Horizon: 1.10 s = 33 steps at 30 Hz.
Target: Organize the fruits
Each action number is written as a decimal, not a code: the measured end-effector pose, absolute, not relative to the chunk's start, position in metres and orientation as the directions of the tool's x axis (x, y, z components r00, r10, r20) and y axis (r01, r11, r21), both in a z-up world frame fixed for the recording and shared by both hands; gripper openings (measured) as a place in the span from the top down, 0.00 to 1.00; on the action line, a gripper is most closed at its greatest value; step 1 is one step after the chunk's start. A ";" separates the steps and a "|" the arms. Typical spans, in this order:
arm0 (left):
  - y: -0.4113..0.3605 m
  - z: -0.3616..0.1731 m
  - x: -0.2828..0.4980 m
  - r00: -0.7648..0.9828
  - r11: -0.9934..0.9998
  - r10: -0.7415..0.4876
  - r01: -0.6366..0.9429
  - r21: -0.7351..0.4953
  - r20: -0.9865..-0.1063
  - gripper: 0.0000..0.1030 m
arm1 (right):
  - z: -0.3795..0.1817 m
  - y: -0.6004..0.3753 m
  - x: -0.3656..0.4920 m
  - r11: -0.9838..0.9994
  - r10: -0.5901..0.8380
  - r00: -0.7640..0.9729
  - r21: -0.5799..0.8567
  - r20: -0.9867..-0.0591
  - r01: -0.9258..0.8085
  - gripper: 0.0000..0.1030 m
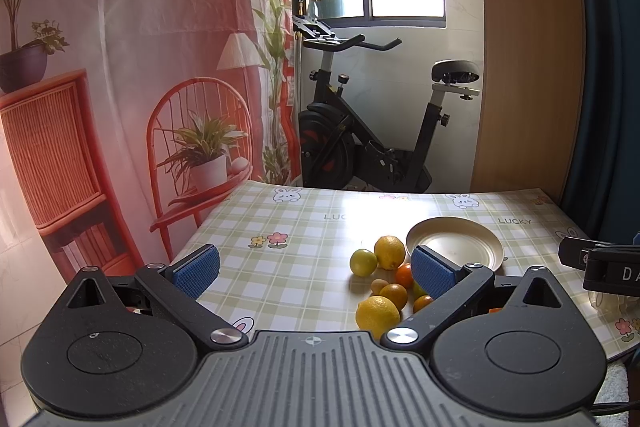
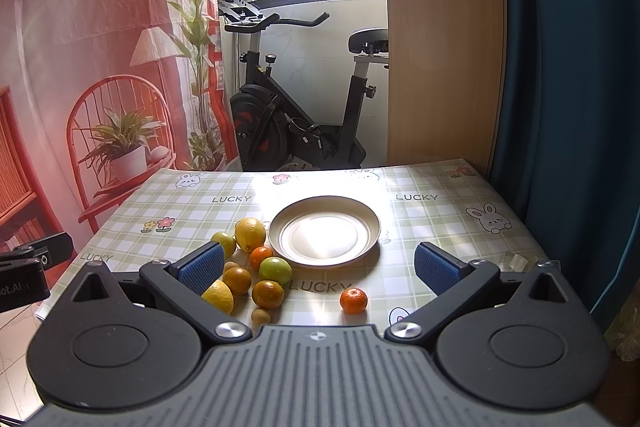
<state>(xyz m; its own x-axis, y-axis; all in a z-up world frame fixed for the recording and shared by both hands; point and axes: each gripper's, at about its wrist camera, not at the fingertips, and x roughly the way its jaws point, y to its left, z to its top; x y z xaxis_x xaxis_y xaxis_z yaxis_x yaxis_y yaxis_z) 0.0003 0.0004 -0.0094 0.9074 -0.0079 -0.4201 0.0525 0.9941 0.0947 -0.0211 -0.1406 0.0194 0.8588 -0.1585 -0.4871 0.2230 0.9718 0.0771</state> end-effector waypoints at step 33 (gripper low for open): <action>-0.016 -0.041 0.106 0.922 0.973 0.013 0.078 0.217 -0.388 0.02 | -0.031 -0.223 0.076 0.927 -0.038 0.917 0.329 -0.397 0.180 0.00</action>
<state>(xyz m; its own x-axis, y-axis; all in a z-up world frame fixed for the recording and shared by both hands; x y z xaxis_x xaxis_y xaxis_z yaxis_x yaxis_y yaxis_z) 0.1063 -0.0164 -0.0408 0.9218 0.0128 -0.3875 0.0777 0.9731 0.2169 0.0760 -0.2230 -0.0311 0.9173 -0.0378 -0.3965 0.1803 0.9271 0.3287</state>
